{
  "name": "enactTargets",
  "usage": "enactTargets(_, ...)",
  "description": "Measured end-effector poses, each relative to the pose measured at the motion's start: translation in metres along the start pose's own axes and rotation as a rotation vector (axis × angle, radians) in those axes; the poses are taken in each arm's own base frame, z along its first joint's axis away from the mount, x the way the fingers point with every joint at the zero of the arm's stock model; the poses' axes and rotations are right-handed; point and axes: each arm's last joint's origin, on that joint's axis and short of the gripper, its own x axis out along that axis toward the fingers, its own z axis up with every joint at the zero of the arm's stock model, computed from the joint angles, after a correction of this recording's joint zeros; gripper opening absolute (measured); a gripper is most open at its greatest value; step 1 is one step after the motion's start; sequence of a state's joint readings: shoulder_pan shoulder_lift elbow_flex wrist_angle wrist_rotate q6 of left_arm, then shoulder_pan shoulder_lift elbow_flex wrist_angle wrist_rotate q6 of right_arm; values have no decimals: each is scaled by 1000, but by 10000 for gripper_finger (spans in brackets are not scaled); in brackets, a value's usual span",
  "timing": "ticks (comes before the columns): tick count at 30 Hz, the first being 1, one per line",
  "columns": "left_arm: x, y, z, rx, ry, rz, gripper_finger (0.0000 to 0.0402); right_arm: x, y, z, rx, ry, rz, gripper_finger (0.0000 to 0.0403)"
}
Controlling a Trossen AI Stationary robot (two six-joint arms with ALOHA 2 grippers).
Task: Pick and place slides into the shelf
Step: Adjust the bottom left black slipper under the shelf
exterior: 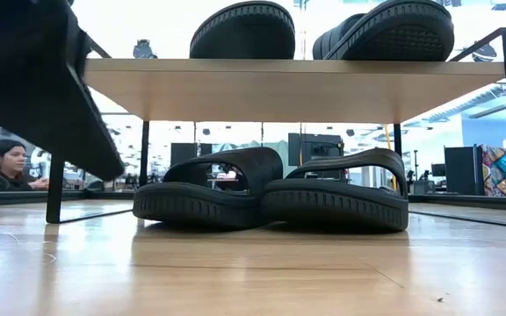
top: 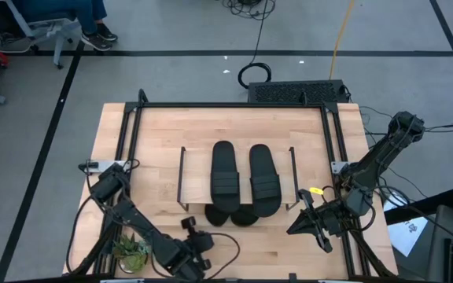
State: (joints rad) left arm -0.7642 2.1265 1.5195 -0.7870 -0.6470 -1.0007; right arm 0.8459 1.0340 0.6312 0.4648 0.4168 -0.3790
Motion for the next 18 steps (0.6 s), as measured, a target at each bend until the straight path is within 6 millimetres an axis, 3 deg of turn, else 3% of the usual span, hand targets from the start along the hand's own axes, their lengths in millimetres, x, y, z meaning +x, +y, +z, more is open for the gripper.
enactTargets(11,23,26,-24,-142,118,147,0,0,0,0,0,1,1,0)
enactTargets(18,33,35,-21,-168,71,198,0,0,0,0,-3,1,1,0)
